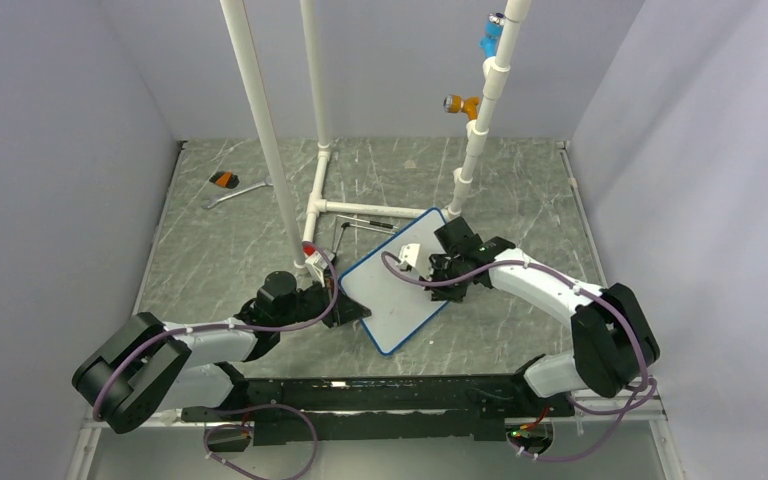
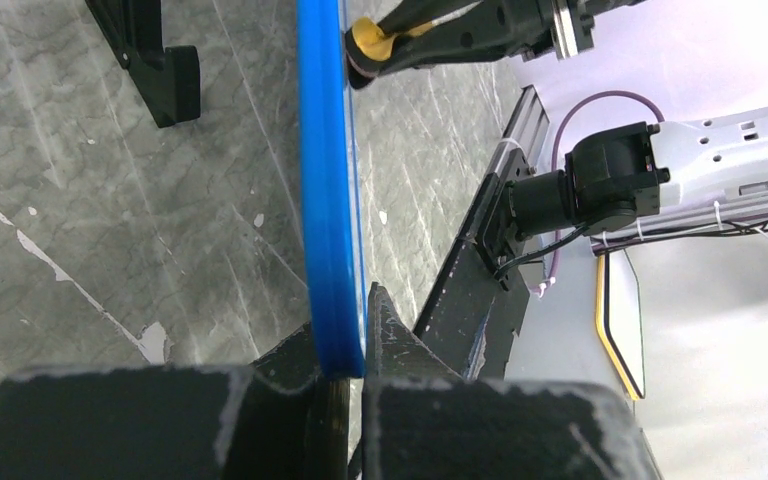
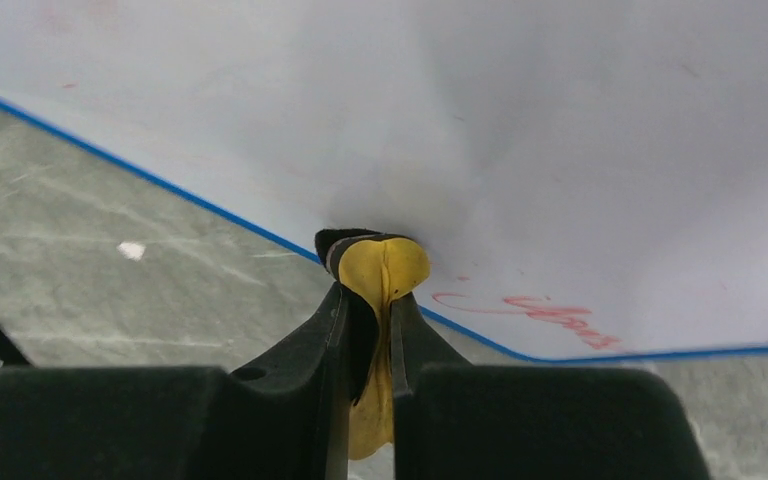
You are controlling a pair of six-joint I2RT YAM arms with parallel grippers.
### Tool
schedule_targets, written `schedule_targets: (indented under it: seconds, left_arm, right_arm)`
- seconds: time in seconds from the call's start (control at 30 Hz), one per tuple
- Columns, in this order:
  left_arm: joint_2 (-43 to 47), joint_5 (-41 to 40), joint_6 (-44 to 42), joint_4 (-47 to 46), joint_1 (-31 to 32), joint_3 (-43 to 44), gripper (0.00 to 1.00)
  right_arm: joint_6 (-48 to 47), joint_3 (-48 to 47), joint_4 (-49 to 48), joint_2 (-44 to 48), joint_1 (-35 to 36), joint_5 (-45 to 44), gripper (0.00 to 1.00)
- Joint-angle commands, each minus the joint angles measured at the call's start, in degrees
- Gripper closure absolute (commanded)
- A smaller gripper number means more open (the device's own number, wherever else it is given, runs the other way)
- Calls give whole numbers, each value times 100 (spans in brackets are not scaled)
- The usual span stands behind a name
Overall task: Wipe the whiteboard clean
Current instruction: Erase the whiteboard at the center of the board.
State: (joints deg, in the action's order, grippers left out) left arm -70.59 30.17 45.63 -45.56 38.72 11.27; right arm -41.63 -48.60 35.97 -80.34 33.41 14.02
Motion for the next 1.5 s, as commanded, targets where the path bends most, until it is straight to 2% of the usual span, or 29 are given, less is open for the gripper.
schedule_targets:
  seconds: [0.0,0.1,0.2,0.4,0.53,0.67,0.87,0.97,1.03,1.23,1.33,1.47]
  left_arm:
    - [159,675,-73,-443,108,86,100]
    - [138,691,-67,-454,109,98,100]
    - [124,707,-56,-484,106,95,100]
    - [185,682,-89,-437,105,77,100]
    - [183,690,-96,-453,106,71,100]
    - [258,676,-143,-355,109,55,100]
    - [471,657,-213,-95,108,55,100]
    - [638,635,-275,142,108,79,100]
    - [740,645,-334,309,104,135,100]
    - [862,658,-480,625,85,231,100]
    - [804,676,-446,501,88,187,100]
    - [821,683,-435,476,84,174,100]
  right_arm:
    - [839,112,-1427,215,-332,-1050,100]
    - [921,158,-1567,241,-508,-1384,100]
    - [884,87,-1406,154,-621,-1336,100]
    - [-268,-52,-145,53,-360,441,100]
    - [-724,-10,210,70,183,789,100]
    - [-414,10,-165,1,196,202,100]
    - [223,50,-854,39,-387,-858,100]
    - [5,114,-707,133,-467,-615,100]
    - [-314,108,-354,133,-436,63,100]
    - [-1171,232,243,227,271,912,100]
    - [-1168,281,108,326,287,928,100]
    - [-658,402,-661,614,-69,404,100]
